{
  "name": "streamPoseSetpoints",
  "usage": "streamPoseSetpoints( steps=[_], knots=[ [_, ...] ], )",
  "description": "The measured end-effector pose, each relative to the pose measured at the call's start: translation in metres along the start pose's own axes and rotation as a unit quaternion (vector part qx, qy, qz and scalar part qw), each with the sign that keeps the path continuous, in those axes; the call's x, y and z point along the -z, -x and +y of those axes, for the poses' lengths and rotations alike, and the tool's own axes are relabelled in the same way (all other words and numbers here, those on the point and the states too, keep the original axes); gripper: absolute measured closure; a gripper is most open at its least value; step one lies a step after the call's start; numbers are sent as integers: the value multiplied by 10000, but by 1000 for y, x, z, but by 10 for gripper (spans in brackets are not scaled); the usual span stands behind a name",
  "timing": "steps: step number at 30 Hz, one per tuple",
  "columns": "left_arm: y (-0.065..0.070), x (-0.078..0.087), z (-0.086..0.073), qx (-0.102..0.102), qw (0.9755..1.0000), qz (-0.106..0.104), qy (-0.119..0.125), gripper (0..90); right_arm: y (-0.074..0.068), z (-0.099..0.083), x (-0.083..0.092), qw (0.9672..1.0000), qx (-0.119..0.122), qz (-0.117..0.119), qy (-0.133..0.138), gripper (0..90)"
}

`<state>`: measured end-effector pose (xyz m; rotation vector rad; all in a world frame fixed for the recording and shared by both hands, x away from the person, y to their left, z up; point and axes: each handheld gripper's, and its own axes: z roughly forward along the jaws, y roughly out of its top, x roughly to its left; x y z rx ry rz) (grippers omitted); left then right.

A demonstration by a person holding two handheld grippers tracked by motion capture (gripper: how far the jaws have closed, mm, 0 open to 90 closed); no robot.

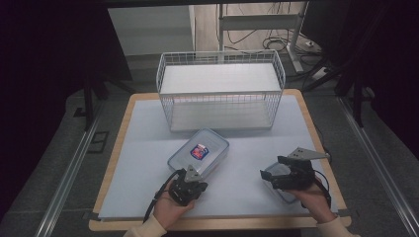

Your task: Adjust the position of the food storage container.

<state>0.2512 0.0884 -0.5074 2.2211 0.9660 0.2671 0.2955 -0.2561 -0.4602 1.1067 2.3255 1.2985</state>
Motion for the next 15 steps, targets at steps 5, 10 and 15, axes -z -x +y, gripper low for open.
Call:
streamPoseSetpoints(
  steps=[5,10,15],
  knots=[
    [-16,7,-9,218,9997,66,-37,900,0,0,1,10000,12,-5,25,109],
    [-38,15,-17,554,9984,37,40,900,1,0,1,10000,9,-10,27,109],
    [-60,21,-23,765,9970,134,69,900,0,0,2,10000,2,-11,19,109]
  ],
)
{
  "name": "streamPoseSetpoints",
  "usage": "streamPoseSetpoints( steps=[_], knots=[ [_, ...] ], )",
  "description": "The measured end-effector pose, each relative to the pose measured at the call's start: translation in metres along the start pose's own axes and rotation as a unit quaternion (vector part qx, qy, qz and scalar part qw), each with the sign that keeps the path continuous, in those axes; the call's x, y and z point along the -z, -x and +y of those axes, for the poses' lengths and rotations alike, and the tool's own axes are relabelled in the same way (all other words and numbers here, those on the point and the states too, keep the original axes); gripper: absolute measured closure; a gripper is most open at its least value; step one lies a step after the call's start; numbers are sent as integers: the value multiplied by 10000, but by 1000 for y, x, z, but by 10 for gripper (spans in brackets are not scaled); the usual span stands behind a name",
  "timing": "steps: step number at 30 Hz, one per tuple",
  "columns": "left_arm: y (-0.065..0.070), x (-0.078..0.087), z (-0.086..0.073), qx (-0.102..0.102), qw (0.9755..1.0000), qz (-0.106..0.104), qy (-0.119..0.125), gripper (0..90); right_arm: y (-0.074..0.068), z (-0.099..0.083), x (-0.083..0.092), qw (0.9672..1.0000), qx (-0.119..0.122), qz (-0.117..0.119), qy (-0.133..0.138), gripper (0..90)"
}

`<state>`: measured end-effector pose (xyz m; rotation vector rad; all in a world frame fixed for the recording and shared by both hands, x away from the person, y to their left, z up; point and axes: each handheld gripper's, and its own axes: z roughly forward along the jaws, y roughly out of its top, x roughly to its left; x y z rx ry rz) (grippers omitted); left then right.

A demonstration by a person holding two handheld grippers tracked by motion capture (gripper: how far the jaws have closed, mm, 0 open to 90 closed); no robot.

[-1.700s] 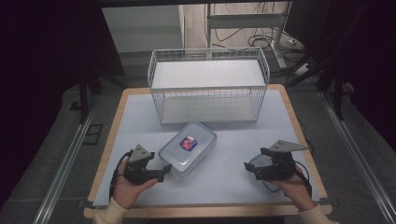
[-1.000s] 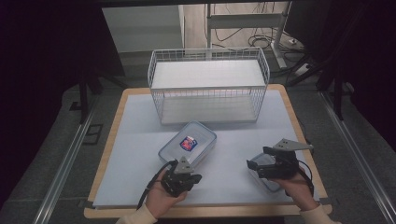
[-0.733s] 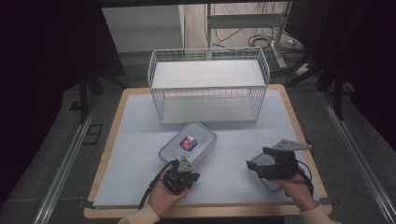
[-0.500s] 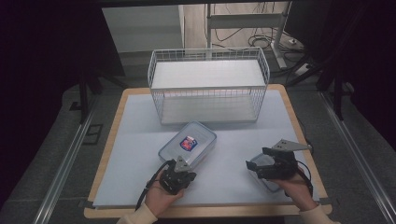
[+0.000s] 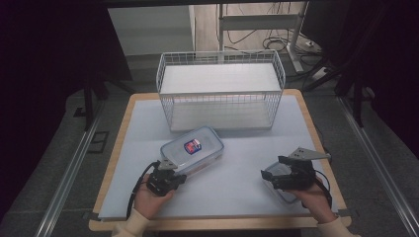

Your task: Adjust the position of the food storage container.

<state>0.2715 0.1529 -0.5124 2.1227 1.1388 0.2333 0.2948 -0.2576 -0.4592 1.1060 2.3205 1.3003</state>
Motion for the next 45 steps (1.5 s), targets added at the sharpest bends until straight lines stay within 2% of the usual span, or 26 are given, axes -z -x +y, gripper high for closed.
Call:
streamPoseSetpoints(
  steps=[2,4,6,18,23,29,33,34,35,39,45],
  knots=[
    [-12,3,-1,83,10000,-34,5,900,0,0,0,10000,2,-2,-2,109],
    [-17,4,-1,118,9999,-56,15,900,0,0,0,10000,-11,-13,1,109],
    [-28,8,-2,193,9998,7,45,900,-1,0,-1,10000,7,6,2,109],
    [-61,11,-1,448,9986,249,162,900,-3,0,-2,10000,8,14,-25,109],
    [-80,10,1,703,9966,356,224,900,-2,-1,-3,10000,20,0,-42,109],
    [-85,10,1,758,9960,409,222,900,-3,-1,-5,10000,20,19,-57,109],
    [-82,25,-3,758,9958,370,349,900,-3,-2,-5,10000,20,22,-70,109],
    [-84,36,-8,799,9949,390,481,900,-3,-2,-5,10000,26,20,-68,109],
    [-84,36,-8,799,9949,390,481,900,-3,-2,-5,10000,26,20,-68,109],
    [-100,49,-10,1058,9909,564,608,900,-1,-2,-4,10000,4,8,-53,109],
    [-133,43,3,1335,9872,617,616,900,-1,0,-5,10000,6,6,-52,109]
  ],
)
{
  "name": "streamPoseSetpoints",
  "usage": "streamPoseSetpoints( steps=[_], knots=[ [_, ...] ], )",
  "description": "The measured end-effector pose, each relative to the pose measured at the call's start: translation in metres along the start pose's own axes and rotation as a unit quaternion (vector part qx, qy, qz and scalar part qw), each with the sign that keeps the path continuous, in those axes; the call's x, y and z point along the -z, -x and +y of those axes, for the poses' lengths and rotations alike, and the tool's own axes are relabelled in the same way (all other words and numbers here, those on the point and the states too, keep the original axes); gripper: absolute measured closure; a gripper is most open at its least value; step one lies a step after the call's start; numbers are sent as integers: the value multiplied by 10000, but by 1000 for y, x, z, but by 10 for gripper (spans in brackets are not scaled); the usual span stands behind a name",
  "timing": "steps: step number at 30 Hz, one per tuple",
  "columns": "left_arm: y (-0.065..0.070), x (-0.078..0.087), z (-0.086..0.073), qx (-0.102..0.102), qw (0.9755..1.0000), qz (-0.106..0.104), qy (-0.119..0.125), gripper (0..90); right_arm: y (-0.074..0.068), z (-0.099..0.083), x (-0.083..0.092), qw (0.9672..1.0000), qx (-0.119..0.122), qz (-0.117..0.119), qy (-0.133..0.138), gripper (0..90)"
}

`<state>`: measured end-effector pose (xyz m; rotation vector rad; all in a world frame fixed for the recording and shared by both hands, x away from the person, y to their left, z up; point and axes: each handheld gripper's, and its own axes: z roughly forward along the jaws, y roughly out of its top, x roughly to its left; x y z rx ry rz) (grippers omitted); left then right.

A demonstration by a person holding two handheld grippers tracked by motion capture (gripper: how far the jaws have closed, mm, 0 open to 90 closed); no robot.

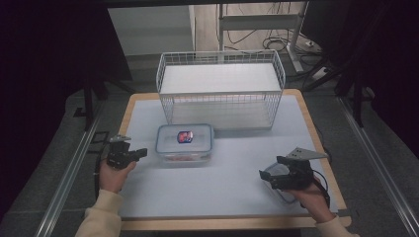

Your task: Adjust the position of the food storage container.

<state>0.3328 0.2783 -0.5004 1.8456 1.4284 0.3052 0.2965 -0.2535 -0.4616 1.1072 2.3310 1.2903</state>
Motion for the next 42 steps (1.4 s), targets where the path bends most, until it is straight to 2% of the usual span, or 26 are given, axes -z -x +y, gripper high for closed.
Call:
streamPoseSetpoints(
  steps=[3,6,9,11,12,14,15,17,23,29,33,38,39,40,41,42],
  knots=[
    [-7,-12,12,45,10000,-20,-70,900,1,0,-1,10000,-10,-4,-4,109],
    [-7,-27,23,-37,9997,-48,-220,900,2,-2,0,10000,-25,-19,-19,109],
    [-6,-34,26,-66,9995,-46,-300,900,3,-2,1,10000,-33,-31,1,109],
    [-2,-38,27,-84,9993,-167,-312,900,3,-2,2,10000,-32,-39,6,109],
    [1,-39,28,-143,9994,-46,-318,900,4,-2,3,10000,-33,-43,14,109],
    [3,-41,28,-183,9993,-37,-320,900,4,-2,3,10000,-51,-52,24,109],
    [4,-43,28,-208,9992,-186,-303,900,5,-2,3,10000,-58,-59,25,109],
    [6,-44,27,-231,9990,-207,-307,900,5,-2,3,10000,-54,-62,14,109],
    [18,-52,29,-287,9986,-327,-291,900,3,-1,1,10000,-22,-19,10,109],
    [34,-65,34,-321,9976,-547,-278,900,4,-2,1,10000,-40,-26,1,109],
    [42,-70,37,-374,9972,-569,-305,900,4,-2,1,10000,-34,-22,-2,109],
    [57,-79,43,-453,9964,-627,-357,900,5,-2,0,10000,-25,-23,-20,109],
    [63,-82,45,-520,9960,-635,-366,900,5,-3,0,10000,-23,-24,-20,109],
    [63,-82,45,-520,9960,-635,-366,900,5,-3,0,10000,-23,-24,-20,109],
    [70,-85,46,-573,9957,-638,-361,900,5,-3,0,10000,-20,-21,-23,109],
    [70,-85,46,-573,9957,-638,-361,900,5,-3,0,10000,-20,-21,-23,109]
  ],
)
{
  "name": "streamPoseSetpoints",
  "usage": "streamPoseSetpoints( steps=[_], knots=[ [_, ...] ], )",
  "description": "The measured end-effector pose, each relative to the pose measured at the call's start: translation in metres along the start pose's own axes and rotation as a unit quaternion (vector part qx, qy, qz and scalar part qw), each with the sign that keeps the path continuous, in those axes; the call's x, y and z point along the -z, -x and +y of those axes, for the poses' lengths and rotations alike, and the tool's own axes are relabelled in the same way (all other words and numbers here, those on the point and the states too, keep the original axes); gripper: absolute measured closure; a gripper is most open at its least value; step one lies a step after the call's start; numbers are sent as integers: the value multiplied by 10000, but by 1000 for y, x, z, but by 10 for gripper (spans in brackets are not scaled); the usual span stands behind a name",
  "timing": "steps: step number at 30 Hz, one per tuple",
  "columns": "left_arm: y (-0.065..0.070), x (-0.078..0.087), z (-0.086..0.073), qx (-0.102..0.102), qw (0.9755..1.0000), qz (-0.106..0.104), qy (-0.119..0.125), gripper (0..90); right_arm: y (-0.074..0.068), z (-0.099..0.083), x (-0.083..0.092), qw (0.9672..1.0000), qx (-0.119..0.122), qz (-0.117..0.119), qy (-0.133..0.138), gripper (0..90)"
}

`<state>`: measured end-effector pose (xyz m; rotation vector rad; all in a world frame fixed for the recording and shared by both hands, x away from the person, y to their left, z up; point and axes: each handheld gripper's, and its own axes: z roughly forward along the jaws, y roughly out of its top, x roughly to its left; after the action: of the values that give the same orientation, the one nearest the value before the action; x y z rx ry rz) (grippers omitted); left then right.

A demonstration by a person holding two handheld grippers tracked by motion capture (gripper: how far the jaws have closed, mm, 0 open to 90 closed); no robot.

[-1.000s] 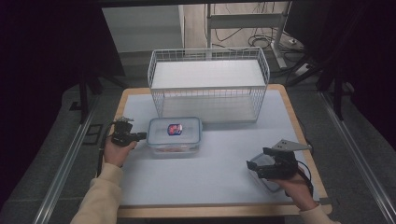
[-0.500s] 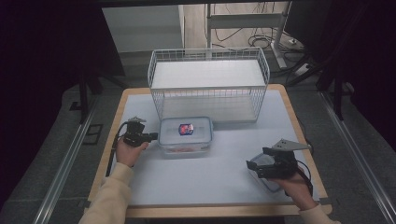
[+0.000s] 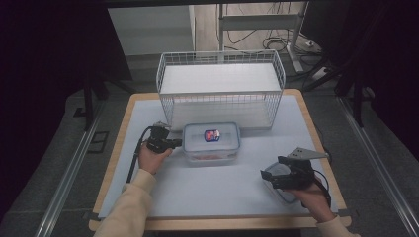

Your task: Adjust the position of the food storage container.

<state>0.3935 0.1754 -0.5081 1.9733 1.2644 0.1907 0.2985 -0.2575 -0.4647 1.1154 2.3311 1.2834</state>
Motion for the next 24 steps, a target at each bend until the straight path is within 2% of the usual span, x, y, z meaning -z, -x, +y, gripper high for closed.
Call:
streamPoseSetpoints(
  steps=[4,8,9,10,11,12,14,19,23,24],
  knots=[
    [7,-5,3,0,10000,-29,16,900,-1,0,0,10000,5,9,-10,109],
    [6,-2,2,18,9999,-75,74,900,-1,0,0,10000,9,20,10,109],
    [7,4,1,33,9998,-96,172,900,-1,0,1,10000,-21,43,34,109],
    [7,4,1,33,9998,-96,172,900,-1,1,1,10000,-43,58,43,109],
    [8,14,-2,44,9996,-123,235,900,-1,1,2,9999,-70,64,50,109],
    [8,14,-2,44,9996,-123,235,900,-1,1,2,9999,-70,64,50,109],
    [11,24,-6,57,9993,-190,328,900,-2,1,2,9999,-77,24,79,109],
    [26,45,-18,-112,9987,-297,404,900,-2,2,3,9999,-67,-8,135,109],
    [33,56,-23,-151,9983,-306,475,861,-2,3,2,9998,-87,-23,168,112],
    [33,57,-24,-135,9983,-304,481,800,-2,3,2,9998,-109,-15,166,113]
  ],
)
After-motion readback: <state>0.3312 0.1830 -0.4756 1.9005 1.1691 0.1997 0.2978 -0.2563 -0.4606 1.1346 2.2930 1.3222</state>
